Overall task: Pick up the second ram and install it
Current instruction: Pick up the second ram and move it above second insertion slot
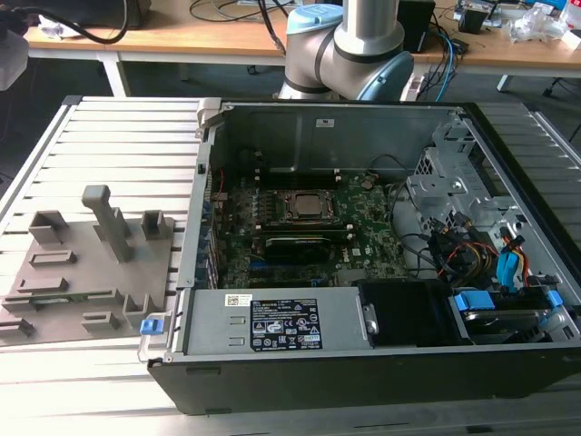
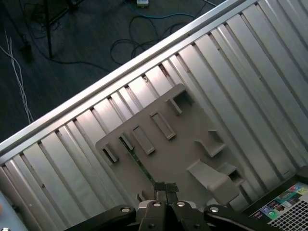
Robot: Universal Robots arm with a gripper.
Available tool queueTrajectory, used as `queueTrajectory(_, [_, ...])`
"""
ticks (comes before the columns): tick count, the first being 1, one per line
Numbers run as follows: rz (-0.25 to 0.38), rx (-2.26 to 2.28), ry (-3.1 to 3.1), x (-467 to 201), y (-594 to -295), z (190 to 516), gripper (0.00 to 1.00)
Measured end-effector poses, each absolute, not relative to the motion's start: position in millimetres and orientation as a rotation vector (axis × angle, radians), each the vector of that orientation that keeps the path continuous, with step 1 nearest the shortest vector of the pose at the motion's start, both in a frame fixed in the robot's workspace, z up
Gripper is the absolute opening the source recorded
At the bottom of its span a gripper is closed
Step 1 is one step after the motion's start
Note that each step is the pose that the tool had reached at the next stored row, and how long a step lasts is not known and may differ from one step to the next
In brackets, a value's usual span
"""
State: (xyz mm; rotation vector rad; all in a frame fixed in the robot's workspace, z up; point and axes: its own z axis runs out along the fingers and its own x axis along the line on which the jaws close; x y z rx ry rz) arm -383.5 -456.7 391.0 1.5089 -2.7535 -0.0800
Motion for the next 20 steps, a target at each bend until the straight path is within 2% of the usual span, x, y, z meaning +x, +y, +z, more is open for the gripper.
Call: queueTrajectory(20, [-0.079, 1.759, -2.595, -383.5, -456.6, 391.0, 0.11])
